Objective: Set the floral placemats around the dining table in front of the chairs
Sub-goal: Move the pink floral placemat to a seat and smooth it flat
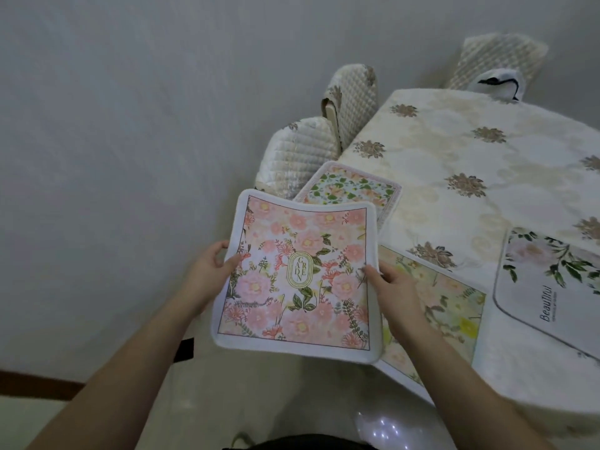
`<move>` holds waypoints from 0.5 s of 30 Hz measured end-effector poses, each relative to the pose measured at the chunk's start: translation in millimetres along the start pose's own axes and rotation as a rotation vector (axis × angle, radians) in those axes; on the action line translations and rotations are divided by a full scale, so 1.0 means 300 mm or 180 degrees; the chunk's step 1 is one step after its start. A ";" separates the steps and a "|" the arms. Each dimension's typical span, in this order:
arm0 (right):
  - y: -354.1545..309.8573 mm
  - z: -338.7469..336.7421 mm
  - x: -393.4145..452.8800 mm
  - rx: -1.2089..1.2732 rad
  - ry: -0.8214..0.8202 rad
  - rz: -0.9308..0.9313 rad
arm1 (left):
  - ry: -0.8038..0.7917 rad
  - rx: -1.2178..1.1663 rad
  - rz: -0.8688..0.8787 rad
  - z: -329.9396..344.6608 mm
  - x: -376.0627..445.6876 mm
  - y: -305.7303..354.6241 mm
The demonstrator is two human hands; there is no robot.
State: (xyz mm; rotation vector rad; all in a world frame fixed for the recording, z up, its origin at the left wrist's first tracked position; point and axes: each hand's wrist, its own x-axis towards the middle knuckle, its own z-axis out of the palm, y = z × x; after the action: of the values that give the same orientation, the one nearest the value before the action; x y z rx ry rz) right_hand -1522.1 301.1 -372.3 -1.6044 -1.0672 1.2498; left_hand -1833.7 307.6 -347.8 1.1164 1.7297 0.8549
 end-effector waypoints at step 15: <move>-0.224 0.653 -0.187 0.0055 -0.0524 -0.0340 | 0.0148 -0.0804 -0.0100 -0.747 0.019 -0.239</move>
State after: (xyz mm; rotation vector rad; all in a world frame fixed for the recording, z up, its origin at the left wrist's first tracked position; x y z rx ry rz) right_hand -1731.3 288.2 -326.5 -1.4312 -1.2245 1.3328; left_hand -2065.0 268.5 -328.3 0.9052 1.6196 1.0542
